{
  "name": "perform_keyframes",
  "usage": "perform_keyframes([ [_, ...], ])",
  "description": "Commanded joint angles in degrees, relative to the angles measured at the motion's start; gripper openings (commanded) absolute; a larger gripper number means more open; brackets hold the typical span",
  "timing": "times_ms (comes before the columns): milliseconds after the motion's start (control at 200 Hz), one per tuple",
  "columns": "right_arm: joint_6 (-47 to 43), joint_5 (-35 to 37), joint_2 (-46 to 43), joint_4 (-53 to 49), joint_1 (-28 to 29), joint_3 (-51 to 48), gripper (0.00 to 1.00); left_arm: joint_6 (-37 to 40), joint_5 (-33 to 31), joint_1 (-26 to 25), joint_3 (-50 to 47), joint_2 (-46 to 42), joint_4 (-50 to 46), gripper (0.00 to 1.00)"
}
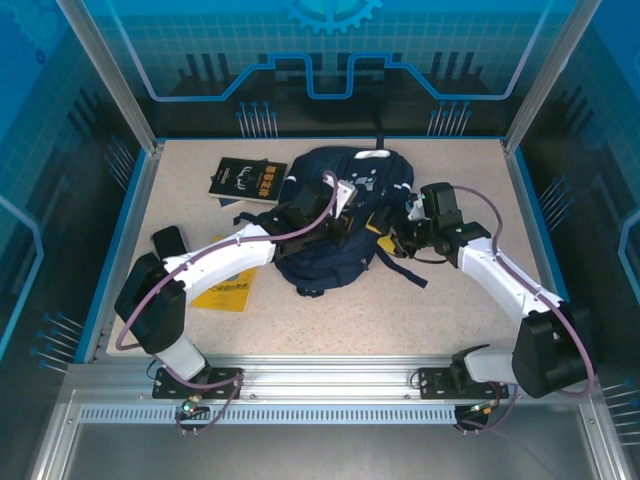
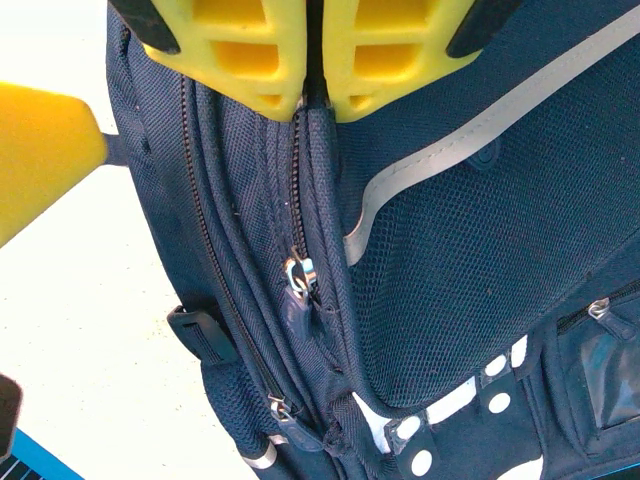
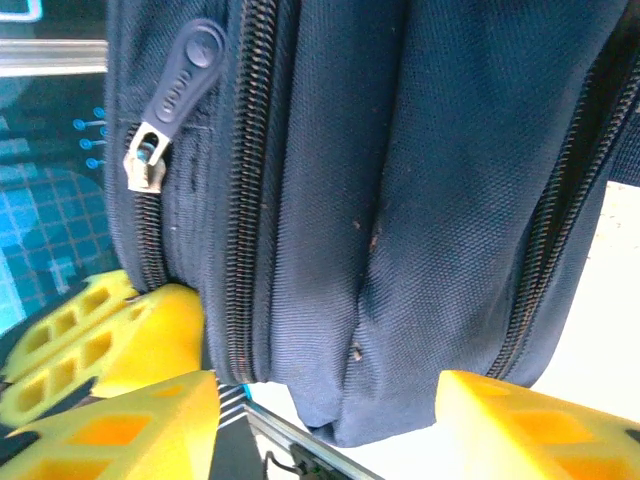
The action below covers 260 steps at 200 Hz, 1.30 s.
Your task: Pack books, pencil case, and school supplies into a backpack
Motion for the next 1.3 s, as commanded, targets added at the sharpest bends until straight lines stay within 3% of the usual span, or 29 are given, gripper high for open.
perform_keyframes([
  [0, -0.1, -1.7, 2.4, -0.1, 1.0, 0.6, 0.57, 0.0, 0.3, 0.5, 0.8, -2.6, 5.7, 0.01],
  [170, -0.9, -2.3, 5.3, -0.4, 1.7, 1.9, 0.54, -0.1, 0.5, 0.6, 0.9, -2.6, 5.8, 0.02],
  [275, -0.6, -3.1, 6.2, 2.5, 2.3, 1.5, 0.43, -0.1, 0.9, 0.6, 1.1, -2.7, 5.9, 0.02],
  [415, -0.3, -4.3, 6.6, 6.9, 2.8, 1.4, 0.20, -0.5, 0.8, 0.6, 1.7, -2.9, 4.6, 0.04],
  [475, -0.2, -4.3, 6.3, 8.2, 3.1, 1.3, 0.12, -1.2, 0.0, 0.6, 2.1, -3.7, 3.6, 0.12],
  [585, 1.3, -4.3, 5.4, 12.7, 3.5, 0.5, 0.00, -5.1, -3.6, 0.6, 2.7, -6.4, -1.2, 0.37],
  [665, 3.0, -4.0, 4.9, 16.1, 4.0, -0.1, 0.00, -9.2, -6.8, 0.6, 2.7, -9.2, -6.2, 0.55],
  [780, 4.9, -3.1, 4.8, 19.3, 4.9, 0.4, 0.00, -16.3, -7.4, 0.7, 0.2, -14.1, -11.6, 0.63],
  [920, 6.8, -2.2, 5.9, 21.9, 6.4, 2.2, 0.00, -25.2, -4.2, 0.4, -4.8, -20.2, -14.8, 0.63],
  [1081, 8.1, -1.7, 7.8, 22.3, 8.3, 4.3, 0.00, -35.2, 2.6, -1.5, -12.2, -22.9, -10.2, 0.57],
  [1296, 6.6, -2.2, 8.7, 19.4, 10.1, 6.5, 0.00, -41.1, 1.9, -5.6, -16.9, -19.5, -3.6, 0.51],
])
